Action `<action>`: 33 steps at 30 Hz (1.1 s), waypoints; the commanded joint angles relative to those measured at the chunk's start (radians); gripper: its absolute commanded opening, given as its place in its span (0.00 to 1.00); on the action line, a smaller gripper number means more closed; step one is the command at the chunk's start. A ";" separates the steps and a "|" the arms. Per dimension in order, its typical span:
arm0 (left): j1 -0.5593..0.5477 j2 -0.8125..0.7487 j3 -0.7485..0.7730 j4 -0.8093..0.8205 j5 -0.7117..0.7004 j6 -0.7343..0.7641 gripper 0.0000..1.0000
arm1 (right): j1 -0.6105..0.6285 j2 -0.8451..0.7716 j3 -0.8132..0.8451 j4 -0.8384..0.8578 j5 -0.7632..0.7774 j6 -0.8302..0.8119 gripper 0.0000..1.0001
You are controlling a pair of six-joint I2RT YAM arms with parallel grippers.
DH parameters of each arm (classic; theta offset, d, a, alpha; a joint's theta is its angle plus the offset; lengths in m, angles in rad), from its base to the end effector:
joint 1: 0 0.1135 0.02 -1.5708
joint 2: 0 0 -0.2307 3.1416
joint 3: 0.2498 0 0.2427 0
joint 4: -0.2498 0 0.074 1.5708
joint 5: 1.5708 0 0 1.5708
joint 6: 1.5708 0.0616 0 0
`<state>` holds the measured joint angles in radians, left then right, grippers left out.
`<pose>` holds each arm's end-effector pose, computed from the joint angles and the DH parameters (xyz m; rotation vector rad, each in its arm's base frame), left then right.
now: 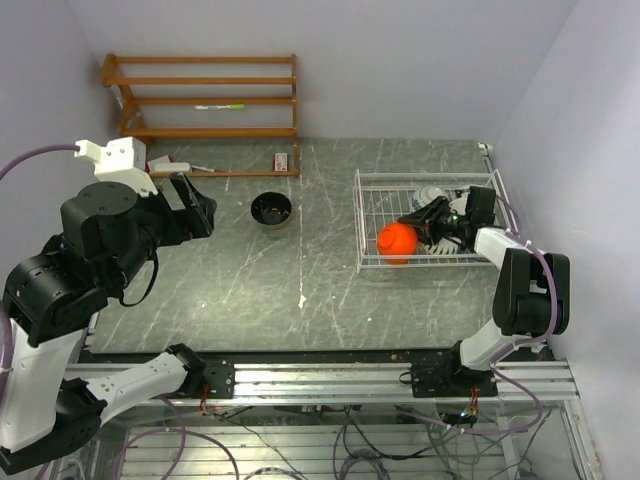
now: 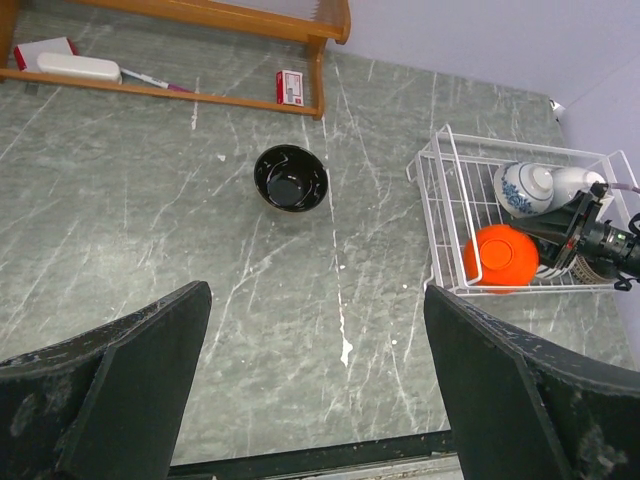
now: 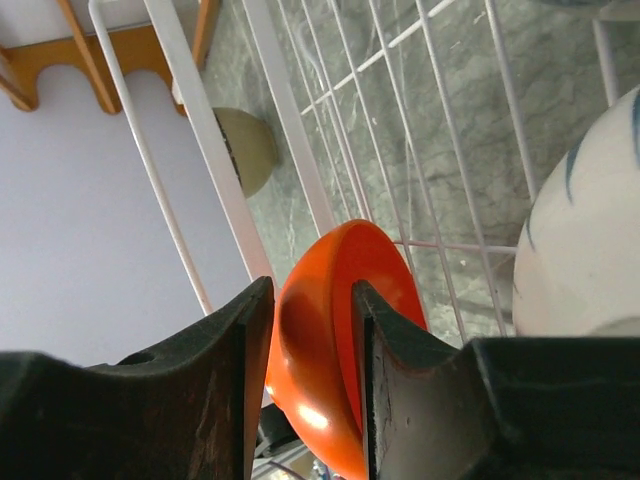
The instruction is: Load the bowls into the dish rack
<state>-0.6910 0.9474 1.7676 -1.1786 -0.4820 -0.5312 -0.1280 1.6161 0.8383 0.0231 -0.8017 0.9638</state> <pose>0.1124 -0.0559 0.4686 -0.1689 1.8962 -0.3687 0.3282 0.0024 0.1416 0.8620 2.2577 1.3378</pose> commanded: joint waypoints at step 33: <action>-0.006 -0.012 -0.063 0.090 0.047 0.005 0.99 | 0.242 -0.141 0.493 -0.883 0.684 -0.546 0.54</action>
<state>-0.6910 0.9356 1.7195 -1.1286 -0.4603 -0.5282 -0.0078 1.4982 1.2919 -0.7265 -0.3050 0.4740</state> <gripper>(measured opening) 0.992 0.512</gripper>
